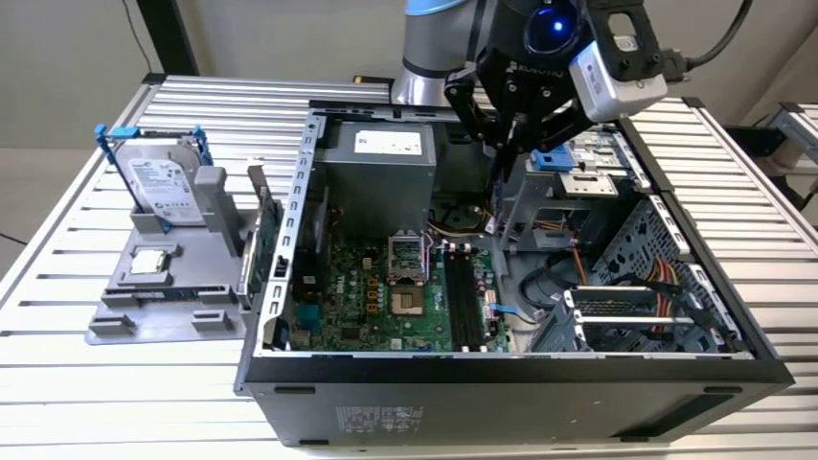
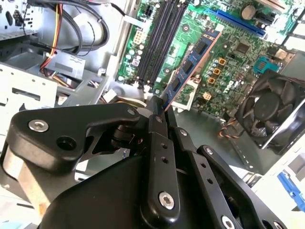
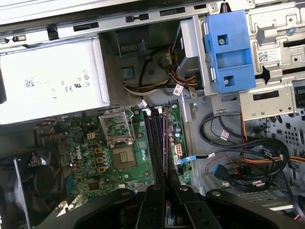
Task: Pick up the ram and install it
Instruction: 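Insert the ram into the slot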
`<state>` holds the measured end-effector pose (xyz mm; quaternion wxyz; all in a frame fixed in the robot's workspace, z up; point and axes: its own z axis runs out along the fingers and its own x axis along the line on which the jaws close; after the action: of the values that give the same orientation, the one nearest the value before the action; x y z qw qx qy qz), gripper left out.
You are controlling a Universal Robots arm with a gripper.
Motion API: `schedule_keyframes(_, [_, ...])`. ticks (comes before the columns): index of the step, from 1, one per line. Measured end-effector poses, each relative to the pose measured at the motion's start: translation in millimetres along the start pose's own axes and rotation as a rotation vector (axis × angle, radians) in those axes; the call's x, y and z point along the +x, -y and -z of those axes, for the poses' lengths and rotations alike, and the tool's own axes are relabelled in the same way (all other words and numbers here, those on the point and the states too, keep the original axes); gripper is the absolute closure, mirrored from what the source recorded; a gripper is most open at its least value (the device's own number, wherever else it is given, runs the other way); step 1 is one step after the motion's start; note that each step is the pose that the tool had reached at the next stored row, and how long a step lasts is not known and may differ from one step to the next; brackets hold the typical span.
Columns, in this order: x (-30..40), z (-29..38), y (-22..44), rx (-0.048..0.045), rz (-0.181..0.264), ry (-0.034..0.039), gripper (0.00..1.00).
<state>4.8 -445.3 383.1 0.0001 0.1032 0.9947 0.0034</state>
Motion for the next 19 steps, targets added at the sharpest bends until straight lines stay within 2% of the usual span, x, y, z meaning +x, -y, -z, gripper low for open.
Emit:
schedule_keyframes(5, [-1.1,-0.3,-0.2,0.0001,-0.015,0.0001,1.00])
schedule_keyframes(12, [-5.2,-1.2,-1.1,0.0001,0.058,-0.0004,1.00])
schedule_keyframes(19, [-12.5,-3.3,-1.4,0.0001,0.086,-0.0006,1.00])
